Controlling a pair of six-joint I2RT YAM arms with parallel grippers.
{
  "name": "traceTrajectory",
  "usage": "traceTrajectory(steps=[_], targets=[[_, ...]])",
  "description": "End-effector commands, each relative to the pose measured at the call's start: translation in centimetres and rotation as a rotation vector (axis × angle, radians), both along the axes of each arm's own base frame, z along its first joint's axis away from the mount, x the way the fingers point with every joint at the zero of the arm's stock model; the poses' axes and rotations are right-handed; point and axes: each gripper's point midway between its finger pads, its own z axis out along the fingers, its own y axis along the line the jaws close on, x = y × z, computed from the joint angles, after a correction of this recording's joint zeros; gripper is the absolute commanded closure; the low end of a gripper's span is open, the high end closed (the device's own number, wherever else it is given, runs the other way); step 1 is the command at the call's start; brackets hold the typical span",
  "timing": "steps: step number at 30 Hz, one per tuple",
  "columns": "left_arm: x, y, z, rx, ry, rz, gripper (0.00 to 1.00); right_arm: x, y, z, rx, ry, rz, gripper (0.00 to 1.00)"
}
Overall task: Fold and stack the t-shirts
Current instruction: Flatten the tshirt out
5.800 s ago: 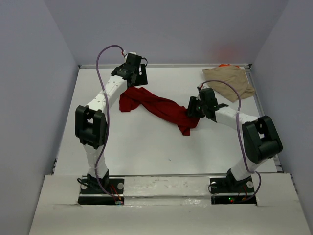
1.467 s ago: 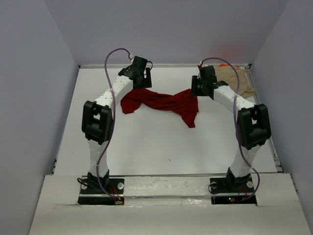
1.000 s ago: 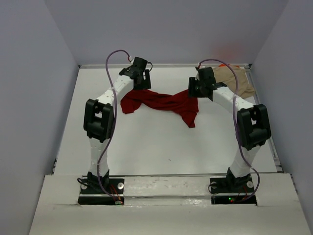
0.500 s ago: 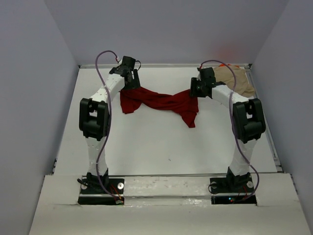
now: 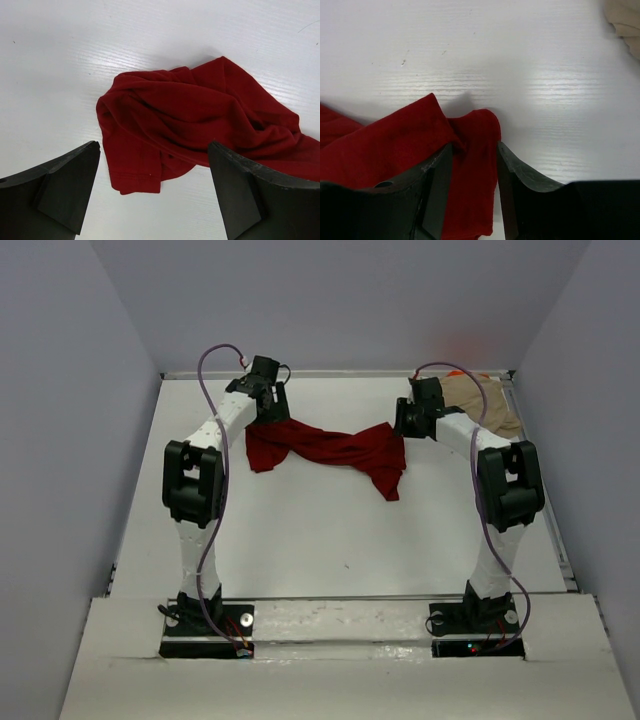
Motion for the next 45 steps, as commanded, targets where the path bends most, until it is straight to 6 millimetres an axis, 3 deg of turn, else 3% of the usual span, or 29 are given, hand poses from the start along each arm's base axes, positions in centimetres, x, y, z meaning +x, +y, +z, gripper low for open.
traceTrajectory(steps=[1, 8, 14, 18, 21, 34, 45], targets=[[-0.4, -0.3, 2.8, -0.016, -0.06, -0.026, 0.01, 1.3, 1.1, 2.9, 0.062, -0.072, 0.03, 0.54], [-0.5, -1.4, 2.1, -0.019, -0.042, -0.052, 0.01, 1.0, 1.6, 4.0, 0.091, -0.089, 0.05, 0.55], [-0.7, -1.8, 2.4, -0.022, -0.049, -0.064, 0.01, 0.4, 1.6, 3.2, 0.146, -0.079, 0.065, 0.56], [-0.8, -2.3, 2.1, -0.044, -0.049, -0.078, 0.01, 0.5, 0.1, 3.6, 0.2, -0.096, 0.051, 0.56], [-0.8, -2.6, 1.7, -0.057, -0.041, -0.087, 0.01, 0.1, 0.2, 3.4, 0.257, -0.092, 0.066, 0.56], [-1.2, -2.5, 2.2, -0.061, -0.049, -0.091, 0.01, 0.2, 3.5, 3.9, 0.401, -0.072, 0.197, 0.58], [-1.1, -2.6, 2.8, -0.064, -0.059, -0.098, 0.01, 0.9, 3.3, 3.7, 0.385, -0.078, 0.189, 0.58]])
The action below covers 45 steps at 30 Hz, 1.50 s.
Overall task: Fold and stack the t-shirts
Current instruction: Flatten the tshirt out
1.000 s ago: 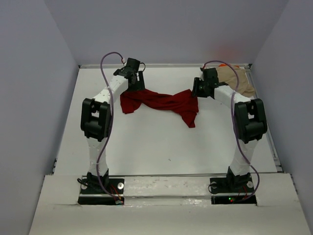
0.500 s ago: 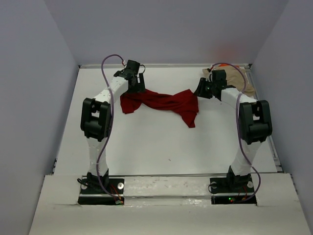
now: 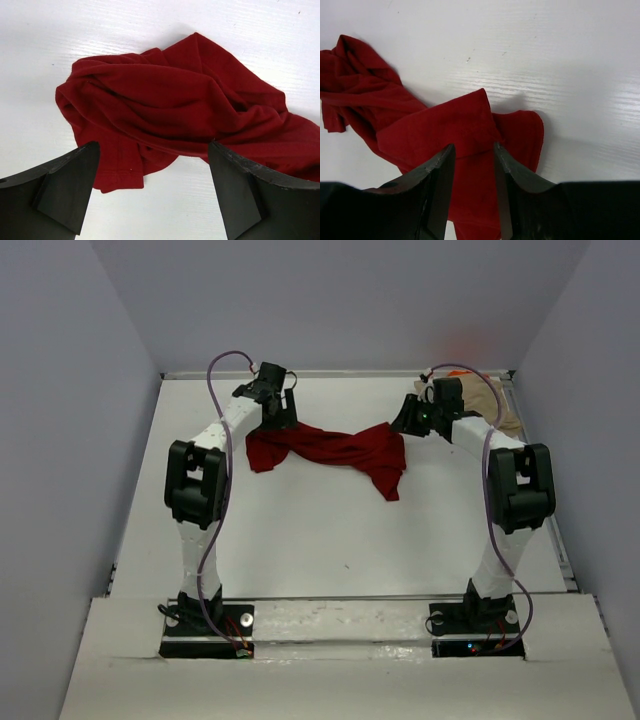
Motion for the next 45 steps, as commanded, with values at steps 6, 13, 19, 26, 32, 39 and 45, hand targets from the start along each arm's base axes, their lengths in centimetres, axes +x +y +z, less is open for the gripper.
traceTrajectory(steps=[6, 13, 19, 26, 32, 39, 45], targets=[[-0.3, -0.6, 5.7, -0.043, -0.106, -0.034, 0.01, 1.5, 0.5, -0.6, 0.001, -0.026, 0.001, 0.58], [-0.3, -0.6, 5.6, -0.035, -0.104, -0.037, 0.01, 1.6, -0.3, -3.6, -0.049, 0.02, -0.016, 0.59], [-0.1, -0.8, 5.3, -0.04, -0.103, -0.039, 0.01, 2.0, -0.1, -3.1, -0.045, 0.003, -0.002, 0.59], [-0.1, -0.9, 4.5, -0.032, -0.091, -0.038, 0.01, 2.5, -0.3, -2.0, -0.06, -0.003, -0.011, 0.72], [-0.1, -1.0, 4.1, -0.033, -0.087, -0.038, 0.01, 2.5, 0.1, -1.7, -0.067, -0.005, 0.001, 1.0], [-0.2, -0.9, 4.4, -0.028, -0.09, -0.037, 0.01, 2.3, 0.0, -1.6, -0.074, -0.01, 0.003, 0.82], [-0.2, -0.9, 4.1, -0.029, -0.085, -0.035, 0.01, 2.2, 0.0, -1.3, -0.079, -0.016, 0.01, 1.0]])
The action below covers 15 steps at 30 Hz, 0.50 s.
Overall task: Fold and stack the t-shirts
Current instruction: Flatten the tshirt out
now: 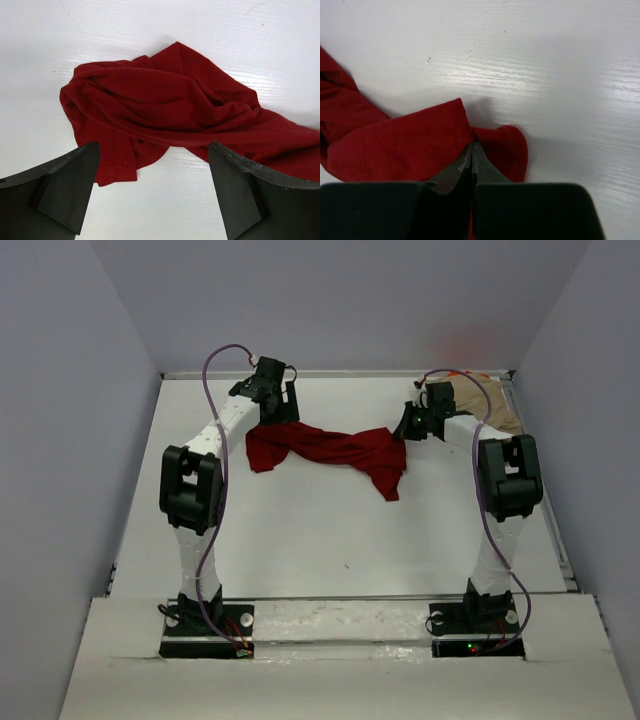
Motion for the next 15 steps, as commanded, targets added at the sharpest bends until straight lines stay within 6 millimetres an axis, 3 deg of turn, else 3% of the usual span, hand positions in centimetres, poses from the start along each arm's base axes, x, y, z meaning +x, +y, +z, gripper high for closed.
traceTrajectory(steps=[1, 8, 13, 15], targets=[[-0.1, 0.0, 1.0, 0.003, -0.022, -0.012, 0.01, 0.8, 0.8, 3.1, -0.015, -0.082, 0.025, 0.92], [-0.1, -0.1, 1.1, 0.005, -0.023, -0.013, 0.01, 0.4, 0.7, 2.6, -0.021, -0.075, 0.024, 0.55], [-0.1, 0.0, 1.0, 0.007, -0.022, -0.013, 0.01, -0.1, 1.4, 1.8, -0.011, -0.063, 0.042, 0.53], [-0.1, 0.0, 0.9, 0.007, -0.019, -0.01, 0.01, 0.0, 1.3, 1.8, -0.013, -0.061, 0.037, 0.59]])
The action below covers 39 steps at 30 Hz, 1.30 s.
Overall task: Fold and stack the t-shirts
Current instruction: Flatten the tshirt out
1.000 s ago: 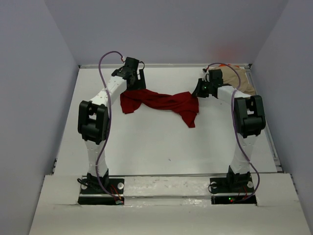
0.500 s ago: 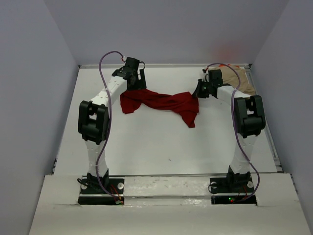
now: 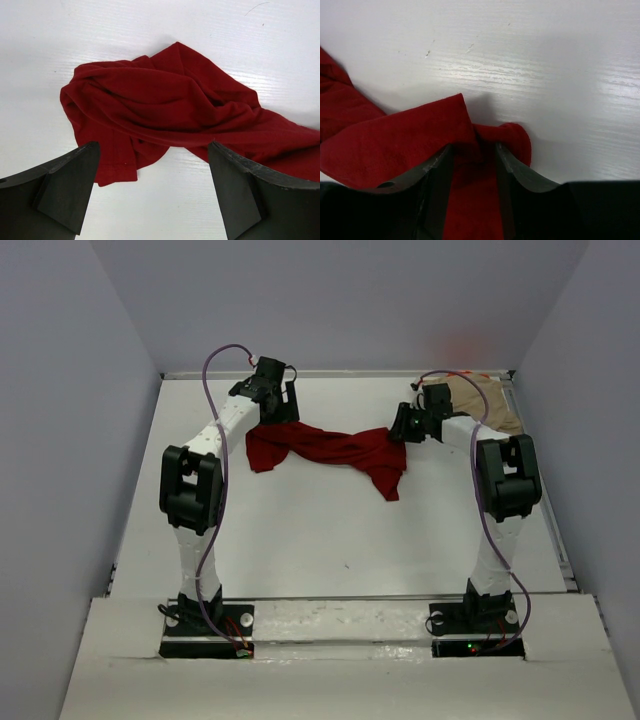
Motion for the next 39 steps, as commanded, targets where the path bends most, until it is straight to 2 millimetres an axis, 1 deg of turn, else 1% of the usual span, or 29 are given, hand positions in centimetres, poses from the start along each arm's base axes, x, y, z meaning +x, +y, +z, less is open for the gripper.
traceTrajectory(steps=[1, 2, 3, 4, 5, 6, 8, 9, 10, 11, 13, 14, 16, 17, 18, 19, 20, 21, 24, 26, 27, 28, 29, 30, 31, 33, 36, 39], targets=[[-0.1, -0.1, 0.9, 0.006, -0.018, -0.013, 0.01, 0.2, 1.4, 2.2, 0.01, -0.061, 0.03, 0.62], [-0.1, -0.1, 0.9, 0.006, -0.018, -0.013, 0.01, 0.3, 1.4, 2.2, 0.011, -0.061, 0.029, 0.67], [-0.1, 0.0, 0.7, 0.006, -0.015, -0.011, 0.01, 0.3, 1.4, 2.1, 0.013, -0.058, 0.029, 0.77], [-0.1, -0.1, 0.7, 0.006, -0.015, -0.012, 0.01, 0.2, 1.9, 2.2, 0.014, -0.059, 0.037, 0.83], [0.0, -0.1, 0.6, 0.009, -0.015, -0.01, 0.01, 0.3, 1.9, 2.1, 0.014, -0.057, 0.033, 0.95], [0.0, 0.0, 0.6, 0.009, -0.014, -0.008, 0.01, 0.4, 1.8, 2.3, 0.014, -0.06, 0.029, 1.0], [-0.1, 0.1, 0.4, 0.014, -0.011, -0.005, 0.01, 0.4, 1.8, 2.2, 0.012, -0.058, 0.029, 1.0], [-0.1, 0.3, 0.3, 0.022, -0.01, 0.001, 0.01, 0.3, 2.2, 2.4, 0.011, -0.06, 0.037, 1.0], [-0.3, 0.4, -0.2, 0.028, 0.002, 0.006, 0.01, 0.3, 2.2, 2.4, 0.009, -0.062, 0.033, 1.0], [-0.4, 0.4, -0.5, 0.026, 0.011, 0.003, 0.02, 0.3, 2.1, 2.9, 0.007, -0.071, 0.03, 1.0], [-0.7, 0.3, -1.1, 0.024, 0.033, -0.004, 0.16, 0.3, 1.9, 3.4, -0.002, -0.083, 0.021, 1.0], [-0.9, 0.4, -1.5, 0.02, 0.043, 0.005, 0.31, 0.2, 2.1, 3.7, -0.011, -0.092, 0.026, 1.0], [-1.1, 0.3, -1.8, 0.015, 0.052, 0.006, 0.43, 0.3, 2.0, 4.6, -0.014, -0.109, 0.019, 1.0], [-1.1, 0.3, -1.8, 0.015, 0.052, 0.009, 0.52, 0.4, 2.0, 4.8, -0.019, -0.114, 0.022, 1.0], [-1.2, 0.3, -2.0, 0.019, 0.06, 0.011, 0.73, 0.4, 1.9, 4.9, -0.028, -0.111, 0.024, 1.0], [-1.2, 0.4, -2.1, 0.024, 0.065, 0.014, 0.79, 0.5, 1.8, 5.1, -0.035, -0.116, 0.022, 1.0], [-0.9, 0.4, -1.8, 0.027, 0.057, 0.02, 0.89, 0.6, 1.7, 5.4, -0.038, -0.122, 0.022, 1.0], [-0.8, 0.8, -2.0, 0.041, 0.065, 0.031, 1.0, 0.6, 1.6, 5.5, -0.043, -0.126, 0.02, 1.0], [-0.6, 0.9, -2.0, 0.052, 0.064, 0.039, 1.0, 0.7, 1.7, 5.9, -0.04, -0.133, 0.021, 1.0], [-0.4, 1.0, -1.8, 0.061, 0.06, 0.04, 1.0, 0.6, 1.7, 5.8, -0.038, -0.132, 0.025, 1.0], [-0.3, 1.3, -1.7, 0.077, 0.056, 0.051, 0.72, 0.6, 1.8, 5.8, -0.037, -0.132, 0.026, 1.0], [-0.3, 1.4, -1.7, 0.085, 0.056, 0.049, 0.57, 0.5, 1.7, 5.6, -0.038, -0.127, 0.027, 1.0], [-0.2, 1.6, -1.8, 0.091, 0.058, 0.052, 0.4, 0.5, 1.7, 5.6, -0.039, -0.126, 0.027, 1.0], [-0.2, 1.6, -1.9, 0.098, 0.061, 0.056, 0.2, 0.5, 1.7, 5.5, -0.039, -0.124, 0.027, 1.0], [-0.3, 1.8, -2.2, 0.108, 0.068, 0.059, 0.1, 0.4, 1.7, 5.4, -0.041, -0.124, 0.029, 1.0], [-0.3, 1.9, -2.4, 0.117, 0.068, 0.06, 0.01, 0.4, 1.8, 5.4, -0.038, -0.122, 0.032, 1.0], [0.0, 1.9, -3.3, 0.117, 0.083, 0.056, 0.01, 0.4, 1.9, 5.3, -0.033, -0.119, 0.034, 1.0], [0.2, 1.7, -3.7, 0.114, 0.087, 0.052, 0.01, 0.2, 1.7, 5.5, -0.037, -0.123, 0.031, 1.0]])
